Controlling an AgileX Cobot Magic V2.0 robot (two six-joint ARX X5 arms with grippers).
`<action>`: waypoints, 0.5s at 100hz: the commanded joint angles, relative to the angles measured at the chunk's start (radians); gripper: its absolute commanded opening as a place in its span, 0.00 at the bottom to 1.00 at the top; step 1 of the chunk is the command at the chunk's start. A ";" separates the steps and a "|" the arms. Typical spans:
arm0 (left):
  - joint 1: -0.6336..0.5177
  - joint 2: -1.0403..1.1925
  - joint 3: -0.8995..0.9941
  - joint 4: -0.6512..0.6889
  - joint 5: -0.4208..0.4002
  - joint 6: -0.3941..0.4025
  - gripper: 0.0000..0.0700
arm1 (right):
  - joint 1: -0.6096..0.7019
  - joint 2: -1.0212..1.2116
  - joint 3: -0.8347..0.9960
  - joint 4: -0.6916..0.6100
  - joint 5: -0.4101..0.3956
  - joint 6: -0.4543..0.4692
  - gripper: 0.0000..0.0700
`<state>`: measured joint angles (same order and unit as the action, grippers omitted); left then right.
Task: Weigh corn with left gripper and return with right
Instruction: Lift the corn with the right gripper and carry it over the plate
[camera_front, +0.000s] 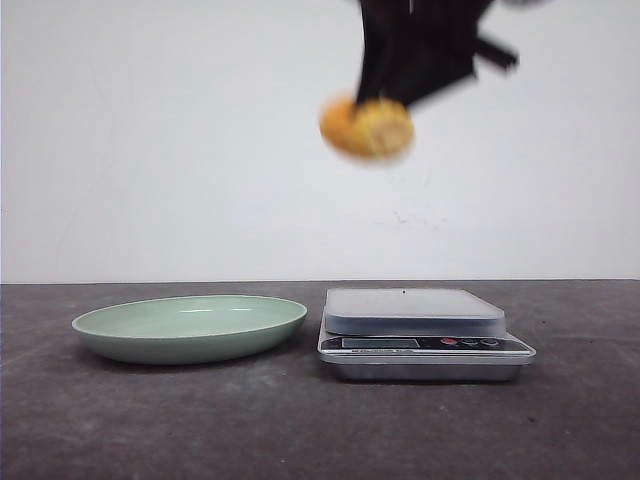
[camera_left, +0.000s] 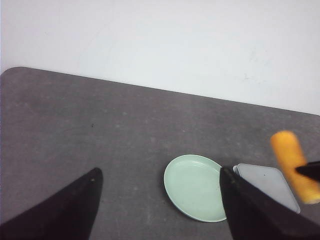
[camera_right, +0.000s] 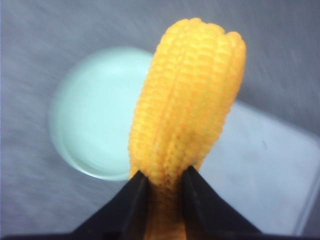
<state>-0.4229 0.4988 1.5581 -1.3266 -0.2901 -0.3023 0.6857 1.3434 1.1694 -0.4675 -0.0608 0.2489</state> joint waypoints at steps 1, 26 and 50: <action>-0.001 0.002 0.015 0.016 -0.009 0.010 0.60 | 0.037 -0.042 0.025 0.042 -0.002 -0.022 0.00; -0.001 0.002 0.015 0.021 -0.009 0.005 0.60 | 0.144 -0.034 0.176 0.077 0.006 -0.013 0.00; -0.001 0.002 0.015 0.018 -0.009 0.000 0.60 | 0.187 0.171 0.349 0.077 0.013 -0.003 0.00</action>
<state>-0.4229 0.4980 1.5581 -1.3155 -0.2928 -0.3031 0.8585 1.4460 1.4719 -0.3992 -0.0517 0.2405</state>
